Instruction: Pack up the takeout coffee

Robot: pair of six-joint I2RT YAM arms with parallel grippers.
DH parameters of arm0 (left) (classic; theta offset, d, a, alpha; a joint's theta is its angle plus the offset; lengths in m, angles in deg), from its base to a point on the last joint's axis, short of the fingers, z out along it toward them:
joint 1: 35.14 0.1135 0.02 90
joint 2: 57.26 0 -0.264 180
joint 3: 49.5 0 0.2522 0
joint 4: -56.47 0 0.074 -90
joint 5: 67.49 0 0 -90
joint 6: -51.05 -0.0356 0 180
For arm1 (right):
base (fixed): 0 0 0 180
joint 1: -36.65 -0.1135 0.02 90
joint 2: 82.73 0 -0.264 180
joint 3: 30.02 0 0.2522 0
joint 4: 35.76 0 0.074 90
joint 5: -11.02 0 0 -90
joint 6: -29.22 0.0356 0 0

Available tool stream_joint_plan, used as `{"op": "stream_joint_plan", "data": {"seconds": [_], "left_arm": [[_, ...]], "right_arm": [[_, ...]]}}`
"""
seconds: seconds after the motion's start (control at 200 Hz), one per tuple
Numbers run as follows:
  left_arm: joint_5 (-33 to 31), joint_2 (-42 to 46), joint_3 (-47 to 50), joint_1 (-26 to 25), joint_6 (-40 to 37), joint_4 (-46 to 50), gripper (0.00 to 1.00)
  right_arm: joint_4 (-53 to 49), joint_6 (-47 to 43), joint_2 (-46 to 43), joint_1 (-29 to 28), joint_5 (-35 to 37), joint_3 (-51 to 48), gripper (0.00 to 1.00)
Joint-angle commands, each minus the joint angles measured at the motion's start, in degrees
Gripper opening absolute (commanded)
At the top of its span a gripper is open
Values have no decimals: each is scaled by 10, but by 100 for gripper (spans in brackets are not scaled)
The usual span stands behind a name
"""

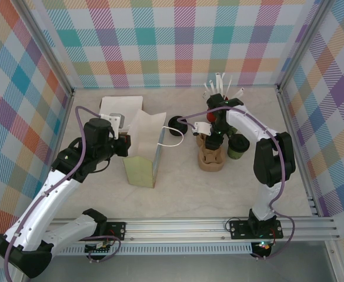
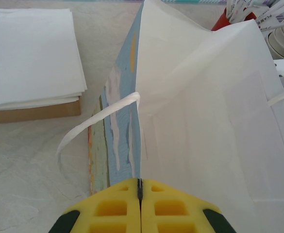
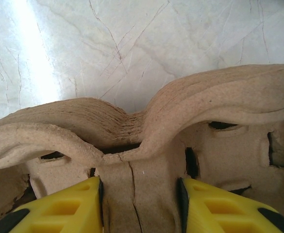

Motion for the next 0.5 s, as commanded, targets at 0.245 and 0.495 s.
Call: {"op": "stream_joint_plan", "data": {"seconds": [0.245, 0.495], "left_arm": [[11, 10, 8, 6, 11, -9, 0], [17, 10, 13, 6, 14, -13, 0]], "right_arm": [[-49, 2, -36, -5, -36, 51, 41], [-62, 3, -31, -5, -36, 56, 44]]}}
